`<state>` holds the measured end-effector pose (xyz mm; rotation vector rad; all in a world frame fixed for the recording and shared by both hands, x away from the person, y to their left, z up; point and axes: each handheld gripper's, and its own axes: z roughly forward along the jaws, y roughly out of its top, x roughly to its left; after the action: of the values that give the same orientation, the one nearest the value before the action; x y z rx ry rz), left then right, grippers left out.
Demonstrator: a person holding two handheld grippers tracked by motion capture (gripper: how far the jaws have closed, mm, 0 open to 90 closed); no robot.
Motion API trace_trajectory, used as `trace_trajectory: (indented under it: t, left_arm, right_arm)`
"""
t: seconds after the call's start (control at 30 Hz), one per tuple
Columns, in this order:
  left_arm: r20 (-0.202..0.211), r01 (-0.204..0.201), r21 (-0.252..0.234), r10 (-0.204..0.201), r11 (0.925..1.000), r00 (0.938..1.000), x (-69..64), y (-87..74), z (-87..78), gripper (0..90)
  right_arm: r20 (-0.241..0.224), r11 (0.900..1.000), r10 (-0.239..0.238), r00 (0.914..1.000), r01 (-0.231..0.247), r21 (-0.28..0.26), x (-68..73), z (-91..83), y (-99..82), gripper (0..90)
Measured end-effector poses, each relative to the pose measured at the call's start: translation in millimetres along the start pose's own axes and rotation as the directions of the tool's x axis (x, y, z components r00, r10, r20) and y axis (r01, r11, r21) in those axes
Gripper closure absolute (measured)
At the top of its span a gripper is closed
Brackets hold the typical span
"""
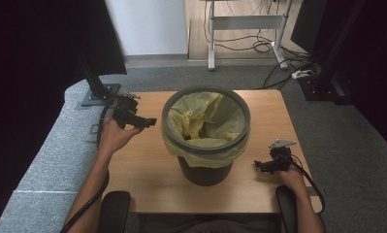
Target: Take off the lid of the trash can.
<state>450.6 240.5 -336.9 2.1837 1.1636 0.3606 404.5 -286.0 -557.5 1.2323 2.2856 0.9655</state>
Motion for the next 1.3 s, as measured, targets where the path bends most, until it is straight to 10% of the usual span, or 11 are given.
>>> trace_trajectory:
  t: [0.8, 1.3]
  left_arm:
    - [0.054, -0.018, -0.056, 0.021, 0.9983, 0.9983, -21.5, 68.0, -40.9, 20.7]
    - [0.061, -0.098, -0.001, 0.098, 0.9952, 0.9933, -49.0, 96.4, -24.4, 32.5]
  right_arm:
    - [-0.004, 1.0, 0.002, 1.0, -0.002, -0.001, 1.0, -0.1, -0.1, 0.0]
    - [-0.005, 1.0, 0.001, 1.0, -0.001, 0.0, 1.3, -0.2, -0.1, 0.0]
